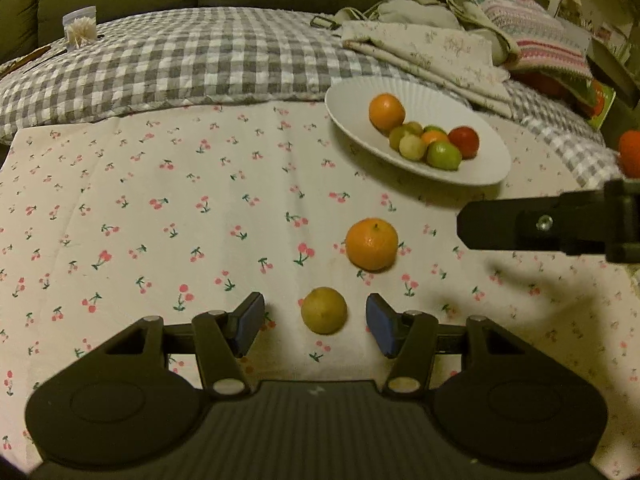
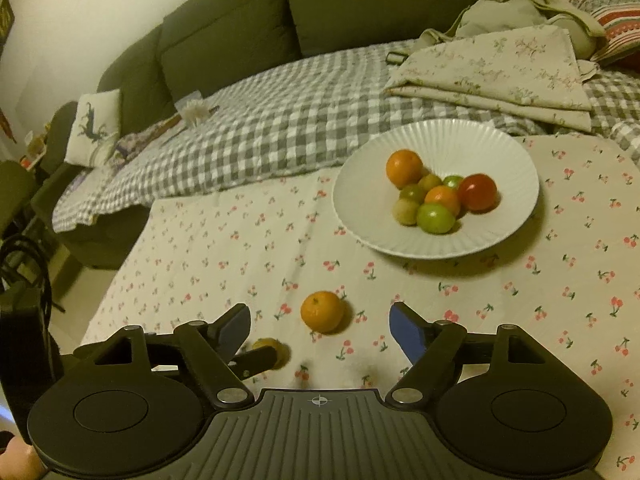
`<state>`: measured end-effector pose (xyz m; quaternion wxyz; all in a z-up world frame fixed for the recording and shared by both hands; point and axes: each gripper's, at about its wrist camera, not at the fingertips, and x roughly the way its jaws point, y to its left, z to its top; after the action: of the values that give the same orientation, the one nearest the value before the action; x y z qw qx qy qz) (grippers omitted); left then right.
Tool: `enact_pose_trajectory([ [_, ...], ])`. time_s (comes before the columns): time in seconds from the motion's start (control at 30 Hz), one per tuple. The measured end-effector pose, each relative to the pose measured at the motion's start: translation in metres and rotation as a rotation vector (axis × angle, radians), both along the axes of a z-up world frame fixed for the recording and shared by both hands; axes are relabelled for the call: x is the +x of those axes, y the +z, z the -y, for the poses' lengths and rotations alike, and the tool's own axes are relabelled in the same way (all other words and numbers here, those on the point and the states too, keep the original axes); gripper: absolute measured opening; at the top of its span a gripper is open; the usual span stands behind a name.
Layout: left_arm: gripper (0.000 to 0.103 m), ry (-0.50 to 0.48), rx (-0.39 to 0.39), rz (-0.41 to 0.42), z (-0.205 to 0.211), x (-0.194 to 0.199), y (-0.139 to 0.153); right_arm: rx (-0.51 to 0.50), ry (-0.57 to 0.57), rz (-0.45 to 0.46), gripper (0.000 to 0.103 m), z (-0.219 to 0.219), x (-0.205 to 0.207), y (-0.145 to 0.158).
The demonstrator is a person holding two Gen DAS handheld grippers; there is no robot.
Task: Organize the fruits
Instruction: 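Grasp pale yellow fruit with left tool while right tool grasps tangerine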
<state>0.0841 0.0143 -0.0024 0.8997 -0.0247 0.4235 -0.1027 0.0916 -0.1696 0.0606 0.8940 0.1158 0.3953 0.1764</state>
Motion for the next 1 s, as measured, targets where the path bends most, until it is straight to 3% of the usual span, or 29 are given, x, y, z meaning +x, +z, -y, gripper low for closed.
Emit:
enact_pose_trajectory([
  [0.1,0.052,0.003,0.002,-0.006,0.002,0.002,-0.006,-0.011,-0.003,-0.013,0.078,0.0,0.002,-0.006],
  [0.2,0.035,0.0,0.029,0.016,0.003,0.003,-0.007,-0.023,-0.007,-0.021,0.078,0.0,0.005,-0.011],
  [0.27,0.024,-0.002,-0.013,0.007,0.0,0.003,-0.005,-0.031,-0.011,-0.028,0.078,0.0,0.007,-0.015],
  [0.7,0.024,0.134,-0.062,-0.047,-0.025,0.005,0.006,-0.082,-0.014,-0.038,0.078,-0.004,0.02,-0.041],
  [1.0,0.024,0.208,-0.085,-0.059,-0.041,0.009,0.01,-0.168,0.068,0.063,0.078,-0.033,0.025,-0.062],
])
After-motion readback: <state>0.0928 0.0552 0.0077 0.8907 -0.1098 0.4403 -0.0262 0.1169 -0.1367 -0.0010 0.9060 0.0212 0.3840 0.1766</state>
